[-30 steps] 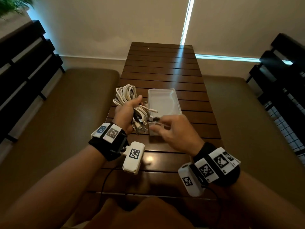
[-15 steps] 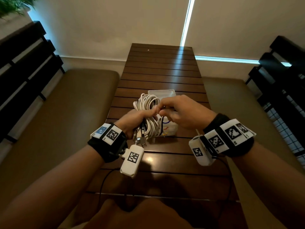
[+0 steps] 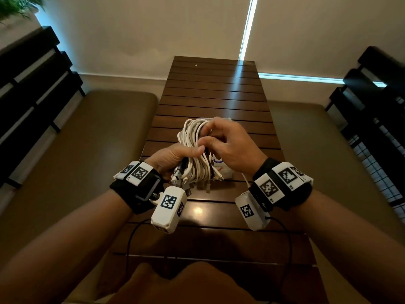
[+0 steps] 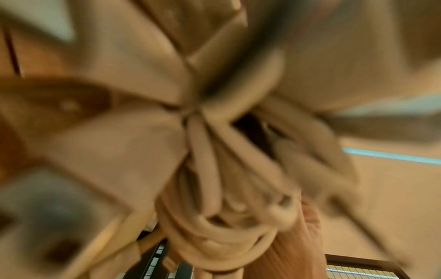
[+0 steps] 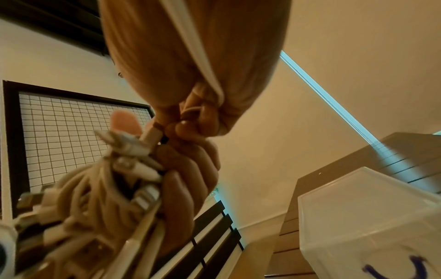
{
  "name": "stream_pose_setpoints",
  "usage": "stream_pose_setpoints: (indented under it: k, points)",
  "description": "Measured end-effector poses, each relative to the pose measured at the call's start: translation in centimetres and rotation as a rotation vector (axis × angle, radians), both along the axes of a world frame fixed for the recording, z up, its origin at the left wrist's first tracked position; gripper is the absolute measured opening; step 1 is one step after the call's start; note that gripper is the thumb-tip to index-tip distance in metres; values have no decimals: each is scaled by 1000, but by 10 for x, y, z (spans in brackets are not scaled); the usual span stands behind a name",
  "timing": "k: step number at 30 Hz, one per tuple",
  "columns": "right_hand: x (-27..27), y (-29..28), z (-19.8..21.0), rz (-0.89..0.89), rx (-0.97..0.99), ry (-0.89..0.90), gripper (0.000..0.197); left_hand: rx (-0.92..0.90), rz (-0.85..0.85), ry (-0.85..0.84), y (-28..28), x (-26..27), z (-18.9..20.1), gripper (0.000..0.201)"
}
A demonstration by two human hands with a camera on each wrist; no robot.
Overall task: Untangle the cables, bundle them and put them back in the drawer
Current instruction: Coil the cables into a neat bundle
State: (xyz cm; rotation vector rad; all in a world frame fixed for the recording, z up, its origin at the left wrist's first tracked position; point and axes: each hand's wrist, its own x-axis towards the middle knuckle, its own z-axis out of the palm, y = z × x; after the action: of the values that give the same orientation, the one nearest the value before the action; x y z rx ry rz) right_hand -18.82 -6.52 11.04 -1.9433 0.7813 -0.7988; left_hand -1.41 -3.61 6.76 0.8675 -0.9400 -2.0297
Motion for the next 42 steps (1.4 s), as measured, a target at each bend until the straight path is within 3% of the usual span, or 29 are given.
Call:
stream_pose_setpoints:
  k: [3, 6, 10, 12, 16, 20, 23, 28, 31, 33, 35, 37, 38, 42]
  points:
    - [0, -3, -6, -110, -65, -39, 28, 28, 4, -23, 2, -6, 4, 49]
    - [-3, -6, -8, -206, -153, 27, 41, 66, 65, -52, 6, -15, 4, 29]
    - [-7, -10, -14, -221, -79, 164, 47, 63, 157, -126, 9, -26, -2, 15]
    - [-9, -12, -10, -198, -85, 243, 42, 44, 217, -197, 9, -26, -6, 16]
    - [-24, -20, 2, -135, -228, 443, 7, 71, 262, -226, 12, -20, -10, 34]
    - [-28, -23, -10, -189, -403, 521, 12, 76, 279, -156, 15, -20, -9, 47]
    - [-22, -17, -26, -219, -348, 476, 13, 71, 289, -132, 18, -22, -11, 56]
    - [-20, -8, -33, -133, -246, 476, 13, 87, 309, -122, 22, -21, -13, 44]
    - [-25, -4, -28, -60, -222, 558, 6, 104, 363, -154, 19, -17, -9, 49]
    - [-31, -4, -26, -64, -366, 738, 12, 107, 389, -231, 16, -14, -7, 46]
    - [-34, -7, -26, -103, -605, 857, 14, 110, 385, -291, 15, -13, -6, 28]
    - [-37, -12, -25, -138, -715, 768, 14, 130, 381, -312, 14, -12, -7, 19]
    - [-38, -15, -24, -149, -677, 672, 14, 130, 383, -325, 14, -12, -7, 17]
    - [-30, -14, -20, -247, -258, 229, 16, 0, 333, -407, 17, -20, -10, 35]
